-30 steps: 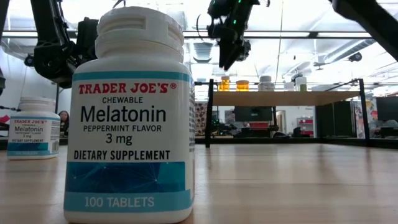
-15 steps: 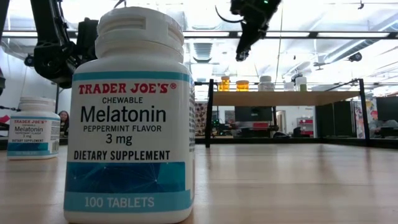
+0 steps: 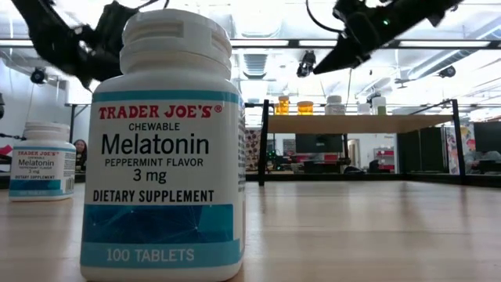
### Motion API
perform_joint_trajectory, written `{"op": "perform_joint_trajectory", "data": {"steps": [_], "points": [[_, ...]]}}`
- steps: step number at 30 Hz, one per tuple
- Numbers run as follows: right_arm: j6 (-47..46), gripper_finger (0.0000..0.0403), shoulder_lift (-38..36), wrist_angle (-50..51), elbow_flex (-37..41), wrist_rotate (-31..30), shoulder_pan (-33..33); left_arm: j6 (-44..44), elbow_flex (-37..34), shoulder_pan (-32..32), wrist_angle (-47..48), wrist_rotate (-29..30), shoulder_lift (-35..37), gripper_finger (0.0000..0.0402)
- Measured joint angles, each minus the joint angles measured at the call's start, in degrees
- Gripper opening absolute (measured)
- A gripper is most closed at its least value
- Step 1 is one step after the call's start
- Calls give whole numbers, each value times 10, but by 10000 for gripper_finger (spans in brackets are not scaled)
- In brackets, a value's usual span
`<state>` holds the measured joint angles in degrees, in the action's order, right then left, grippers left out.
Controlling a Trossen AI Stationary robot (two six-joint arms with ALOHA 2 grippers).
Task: Pick and place medicine bottles onto shelf by color
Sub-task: Put the top big orange pill bottle on the shelf aligned with the other big orange pill bottle
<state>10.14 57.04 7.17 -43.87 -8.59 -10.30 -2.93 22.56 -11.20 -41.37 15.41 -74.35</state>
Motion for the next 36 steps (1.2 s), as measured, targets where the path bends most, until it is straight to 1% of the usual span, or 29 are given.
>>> {"op": "perform_joint_trajectory", "data": {"steps": [2,4,8,10,12,15,19,22,24,29,36], "points": [[0,12,-18,-13,24,-2,-1,-15,25,0,148,42,55,8],[1,12,-33,-33,47,0,-1,-44,57,0,298,69,102,20],[13,12,-51,-63,81,0,-1,-127,123,-6,549,101,158,67],[20,12,-54,-69,90,0,-1,-173,148,-14,635,109,168,96],[26,12,-53,-83,97,0,-1,-215,162,-28,690,110,169,127],[35,12,-50,-94,103,0,-1,-255,162,-48,719,101,156,175],[40,12,-45,-93,105,0,-1,-268,154,-72,723,97,128,238],[40,12,-45,-92,107,1,-1,-267,155,-93,724,96,104,275],[40,12,-45,-92,108,2,-1,-266,155,-107,726,97,89,292],[40,12,-45,-93,108,15,-1,-251,155,-138,737,104,59,312],[40,12,-45,-94,108,17,-1,-219,152,-156,712,101,28,312]]}}
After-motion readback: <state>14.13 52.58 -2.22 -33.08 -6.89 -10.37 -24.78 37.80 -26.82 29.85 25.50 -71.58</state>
